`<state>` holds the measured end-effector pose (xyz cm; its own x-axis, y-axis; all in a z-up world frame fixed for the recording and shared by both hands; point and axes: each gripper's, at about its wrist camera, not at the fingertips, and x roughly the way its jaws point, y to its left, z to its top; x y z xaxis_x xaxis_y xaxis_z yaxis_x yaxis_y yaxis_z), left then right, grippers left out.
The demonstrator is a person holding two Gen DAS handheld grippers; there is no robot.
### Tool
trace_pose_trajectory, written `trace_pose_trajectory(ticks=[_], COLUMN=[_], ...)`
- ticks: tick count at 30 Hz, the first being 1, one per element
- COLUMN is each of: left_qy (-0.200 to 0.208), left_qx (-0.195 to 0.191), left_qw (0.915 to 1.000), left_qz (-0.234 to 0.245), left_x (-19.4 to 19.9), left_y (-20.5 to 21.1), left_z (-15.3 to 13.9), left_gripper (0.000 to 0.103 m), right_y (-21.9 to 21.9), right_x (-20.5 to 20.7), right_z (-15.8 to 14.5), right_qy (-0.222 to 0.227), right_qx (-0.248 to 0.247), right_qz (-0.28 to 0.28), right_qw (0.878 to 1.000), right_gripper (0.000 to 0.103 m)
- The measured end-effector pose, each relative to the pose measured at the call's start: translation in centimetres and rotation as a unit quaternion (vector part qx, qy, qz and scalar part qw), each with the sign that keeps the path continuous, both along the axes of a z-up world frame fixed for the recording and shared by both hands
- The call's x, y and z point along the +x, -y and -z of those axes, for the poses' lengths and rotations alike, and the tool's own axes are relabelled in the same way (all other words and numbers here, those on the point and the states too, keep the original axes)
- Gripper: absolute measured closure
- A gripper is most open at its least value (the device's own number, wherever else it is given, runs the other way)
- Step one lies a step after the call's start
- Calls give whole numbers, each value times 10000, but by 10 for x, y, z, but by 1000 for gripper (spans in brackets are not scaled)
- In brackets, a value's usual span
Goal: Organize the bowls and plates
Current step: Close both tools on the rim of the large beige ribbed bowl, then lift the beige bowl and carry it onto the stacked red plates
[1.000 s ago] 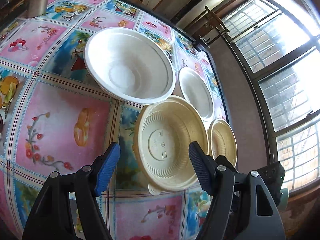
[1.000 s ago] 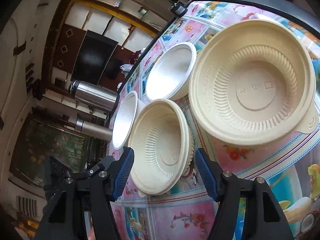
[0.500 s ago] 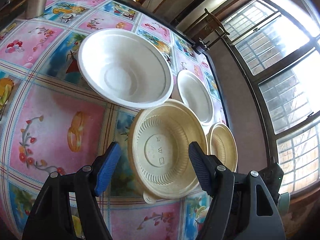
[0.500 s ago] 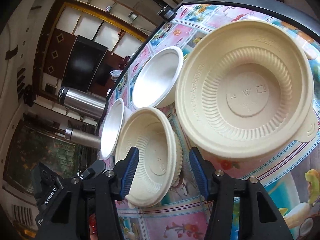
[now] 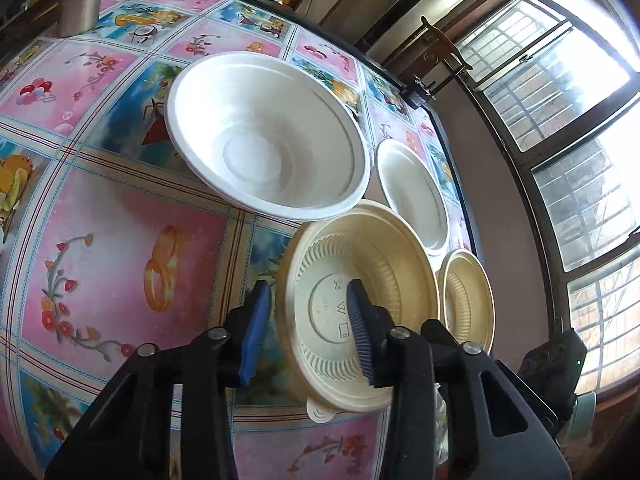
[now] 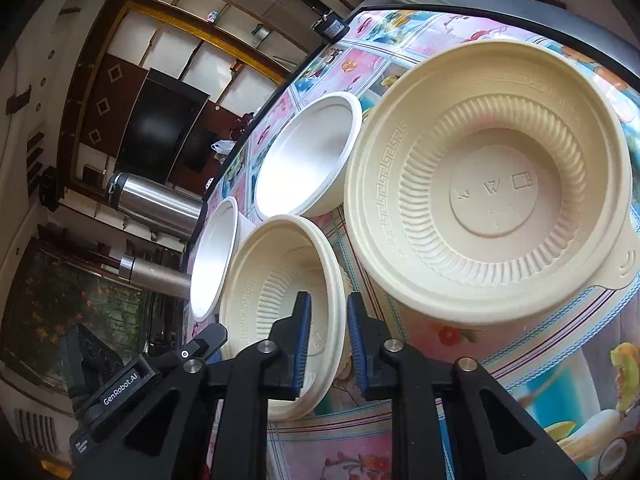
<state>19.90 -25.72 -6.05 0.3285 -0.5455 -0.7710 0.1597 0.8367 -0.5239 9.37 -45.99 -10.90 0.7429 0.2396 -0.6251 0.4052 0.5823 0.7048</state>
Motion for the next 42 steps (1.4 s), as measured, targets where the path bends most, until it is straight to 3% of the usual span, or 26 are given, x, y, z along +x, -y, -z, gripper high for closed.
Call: trace_pose_trajectory(ticks=[3, 7, 16, 35, 42], left_qy=[7, 31, 25, -63, -65], left_qx=[45, 155, 244, 214, 106], left_qw=[10000, 9999, 9997, 9996, 9991], left_qz=[-2, -33, 32, -199, -394], left_x=[0, 0, -2, -50, -70], left_y=[0, -2, -7, -48, -86], left_z=[0, 1, 3, 3, 4], left_gripper=[74, 87, 96, 94, 93], right_y=[-2, -2, -3, -22, -58], right_x=[1, 1, 5, -2, -1], right_z=[-2, -2, 3, 6, -1], right_qy=[1, 18, -22, 222, 456], right_qx=[-114, -198, -171, -77, -483], right_qz=[-8, 0, -39, -558, -931], right_qw=[9999, 9998, 9998, 9982, 9934], right_gripper=[88, 93, 94, 93, 92])
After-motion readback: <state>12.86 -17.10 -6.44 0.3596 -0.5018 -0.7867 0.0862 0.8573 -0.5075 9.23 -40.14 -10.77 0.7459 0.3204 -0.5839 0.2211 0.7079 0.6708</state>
